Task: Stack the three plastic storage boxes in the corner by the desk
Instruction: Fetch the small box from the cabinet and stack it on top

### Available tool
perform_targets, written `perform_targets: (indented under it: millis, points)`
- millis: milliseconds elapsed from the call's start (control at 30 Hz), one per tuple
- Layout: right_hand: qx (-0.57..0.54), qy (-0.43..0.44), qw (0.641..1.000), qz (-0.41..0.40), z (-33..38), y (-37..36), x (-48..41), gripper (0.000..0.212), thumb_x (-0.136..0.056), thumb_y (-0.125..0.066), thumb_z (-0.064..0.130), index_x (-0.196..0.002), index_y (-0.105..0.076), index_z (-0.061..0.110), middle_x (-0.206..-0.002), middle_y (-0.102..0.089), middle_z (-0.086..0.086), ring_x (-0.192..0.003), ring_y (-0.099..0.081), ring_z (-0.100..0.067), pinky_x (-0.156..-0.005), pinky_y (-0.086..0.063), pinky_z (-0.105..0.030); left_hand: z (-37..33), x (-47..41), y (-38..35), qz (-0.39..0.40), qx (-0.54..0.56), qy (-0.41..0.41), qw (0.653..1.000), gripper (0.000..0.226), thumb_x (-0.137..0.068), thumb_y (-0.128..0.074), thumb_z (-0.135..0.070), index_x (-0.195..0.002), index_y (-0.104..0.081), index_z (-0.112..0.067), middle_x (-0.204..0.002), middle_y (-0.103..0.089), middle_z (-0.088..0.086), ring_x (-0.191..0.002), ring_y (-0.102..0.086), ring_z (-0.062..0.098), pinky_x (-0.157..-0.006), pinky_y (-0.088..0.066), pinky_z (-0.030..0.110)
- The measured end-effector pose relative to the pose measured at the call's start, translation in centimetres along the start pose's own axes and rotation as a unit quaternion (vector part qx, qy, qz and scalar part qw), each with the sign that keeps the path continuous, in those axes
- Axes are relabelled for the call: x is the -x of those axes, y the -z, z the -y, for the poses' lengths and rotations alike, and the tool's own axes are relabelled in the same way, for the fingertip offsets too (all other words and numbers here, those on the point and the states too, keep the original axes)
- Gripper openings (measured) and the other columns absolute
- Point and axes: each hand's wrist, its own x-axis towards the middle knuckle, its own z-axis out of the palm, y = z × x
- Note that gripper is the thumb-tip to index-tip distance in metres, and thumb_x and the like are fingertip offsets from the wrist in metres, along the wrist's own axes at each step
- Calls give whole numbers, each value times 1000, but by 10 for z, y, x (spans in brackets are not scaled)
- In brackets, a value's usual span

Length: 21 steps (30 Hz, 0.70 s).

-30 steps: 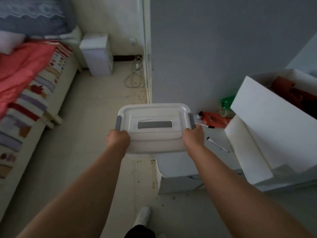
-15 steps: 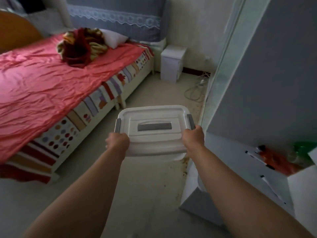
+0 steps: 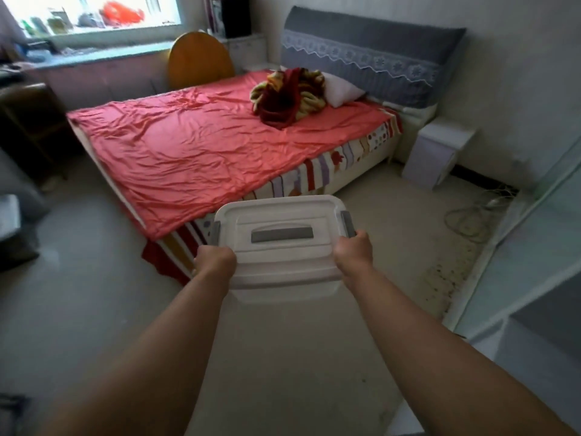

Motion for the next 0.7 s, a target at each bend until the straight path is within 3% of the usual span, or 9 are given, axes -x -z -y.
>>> perform_targets:
  millis: [300,533,700]
  points:
    - [1,39,997,69,75,-138,55,42,-89,-46,16,-130,-50,6,-130,-57,-17,-117,-56,-37,-99,-48,-43,9,-83,129,-88,41,24,995,48,-82,-50,-13,-126,-55,4,-126,-59,26,-117,-55,45,-103,-45,48]
    - [1,68,987,145,123,-247,97,55,-85,-47,20,-139,-43,9,-135,-55,-16,-121,-55,-36,-103,-46,-46,24,-143,223,-132,54,80,987,47,-86,-48,-16,-130,-52,0,-128,-57,23,-117,-54,44,-102,-46,50]
    - [19,88,978,190,142,-307,111,55,-79,-48,27,-131,-48,10,-126,-60,-15,-117,-58,-36,-101,-47,-48,38,-173,265,-155,69,102,980,48,-87,-47,-17,-132,-49,0,-131,-55,22,-117,-53,43,-101,-46,51]
